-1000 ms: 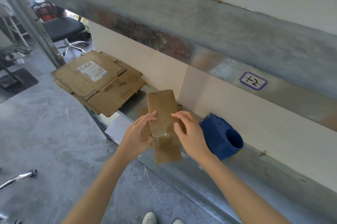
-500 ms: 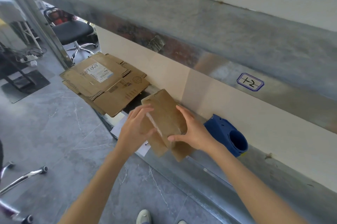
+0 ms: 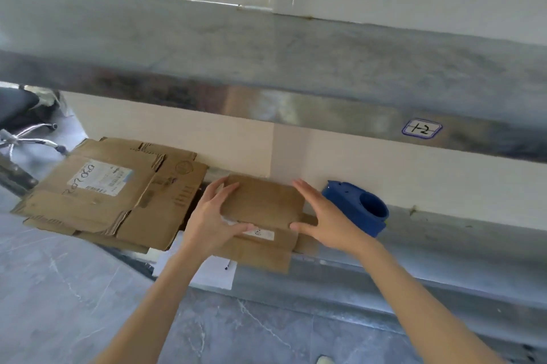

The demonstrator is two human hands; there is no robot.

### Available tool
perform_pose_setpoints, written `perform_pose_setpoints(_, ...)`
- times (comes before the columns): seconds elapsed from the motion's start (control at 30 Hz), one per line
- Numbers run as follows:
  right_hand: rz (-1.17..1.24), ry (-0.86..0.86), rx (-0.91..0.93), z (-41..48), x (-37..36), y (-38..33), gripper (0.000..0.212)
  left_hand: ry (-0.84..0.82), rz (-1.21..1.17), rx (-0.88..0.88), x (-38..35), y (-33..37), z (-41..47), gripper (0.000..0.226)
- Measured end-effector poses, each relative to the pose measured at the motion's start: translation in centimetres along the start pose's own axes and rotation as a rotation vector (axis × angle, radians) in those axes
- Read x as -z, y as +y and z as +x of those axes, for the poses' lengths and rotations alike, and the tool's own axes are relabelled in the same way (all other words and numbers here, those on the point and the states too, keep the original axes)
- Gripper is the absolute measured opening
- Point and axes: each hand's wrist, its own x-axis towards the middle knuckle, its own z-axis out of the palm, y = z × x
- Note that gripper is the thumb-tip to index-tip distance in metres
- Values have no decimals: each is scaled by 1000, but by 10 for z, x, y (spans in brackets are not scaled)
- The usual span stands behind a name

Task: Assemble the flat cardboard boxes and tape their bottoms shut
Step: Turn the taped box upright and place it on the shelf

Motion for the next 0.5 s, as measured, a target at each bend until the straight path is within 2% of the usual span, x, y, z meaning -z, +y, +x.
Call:
perform_pose_setpoints(0.2,63,231,-136,-11,-54,-18,110,134,-96,-30,-11,-13,-10,90)
perform_pose_setpoints(0.33,11,437,-154,-1,-69,-28,111,65,-235,-66,-14,-15,-2,90)
perform_pose_setpoints(0.5,-22,513,-151,8,-74,-28,111,-6,-276,-69,-16,-24,6,97)
